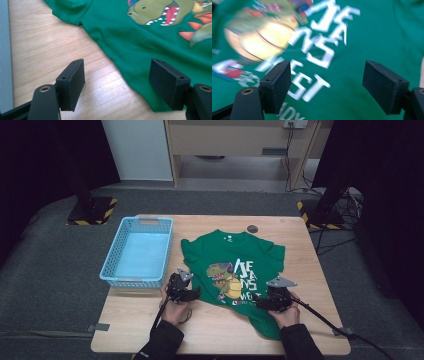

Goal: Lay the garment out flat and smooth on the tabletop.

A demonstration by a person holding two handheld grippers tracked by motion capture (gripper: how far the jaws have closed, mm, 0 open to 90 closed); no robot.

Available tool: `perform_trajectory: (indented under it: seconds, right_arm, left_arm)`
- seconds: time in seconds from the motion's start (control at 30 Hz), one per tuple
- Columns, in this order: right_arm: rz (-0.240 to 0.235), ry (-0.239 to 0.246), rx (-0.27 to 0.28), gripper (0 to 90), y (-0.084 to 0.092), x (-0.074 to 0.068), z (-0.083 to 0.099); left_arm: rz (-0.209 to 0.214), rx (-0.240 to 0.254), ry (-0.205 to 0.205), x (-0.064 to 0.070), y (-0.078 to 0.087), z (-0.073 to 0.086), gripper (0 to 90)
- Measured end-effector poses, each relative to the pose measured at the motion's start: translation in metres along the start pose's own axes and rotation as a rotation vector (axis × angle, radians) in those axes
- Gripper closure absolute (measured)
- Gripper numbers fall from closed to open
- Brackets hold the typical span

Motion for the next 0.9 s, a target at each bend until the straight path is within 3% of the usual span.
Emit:
perform_trajectory:
  seconds: [0.07, 0.2, 0.4, 0.67, 0.9]
  right_arm:
    - [-0.012, 0.021, 0.040, 23.5, 0.009, -0.007, -0.007]
    - [-0.050, 0.075, 0.082, 24.9, 0.021, -0.028, -0.015]
    - [-0.110, 0.079, 0.112, 25.8, 0.028, -0.048, -0.020]
    - [-0.125, 0.107, 0.108, 28.6, 0.027, -0.063, -0.018]
    - [-0.141, 0.183, 0.082, 37.4, 0.024, -0.085, -0.014]
  left_arm:
    - [0.026, 0.006, 0.014, 0.002, 0.006, 0.003, 27.9]
    - [0.033, 0.012, -0.007, 0.008, 0.017, 0.012, 27.1]
    - [0.023, 0.003, -0.020, 0.010, 0.025, 0.024, 26.5]
    - [0.032, 0.004, 0.018, 0.003, 0.032, 0.039, 25.7]
    - [0.035, 0.001, 0.033, 0.000, 0.032, 0.045, 25.5]
Point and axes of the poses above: each handheld gripper's, and its own axes: y roughly backward along the jaws, z roughly out of its underside, x roughly to its right, the point moved 7 cm from there along -y, roughly forward along the jaws, and after that the axes turned 5 degrees about -x, right-handed, at the moved point
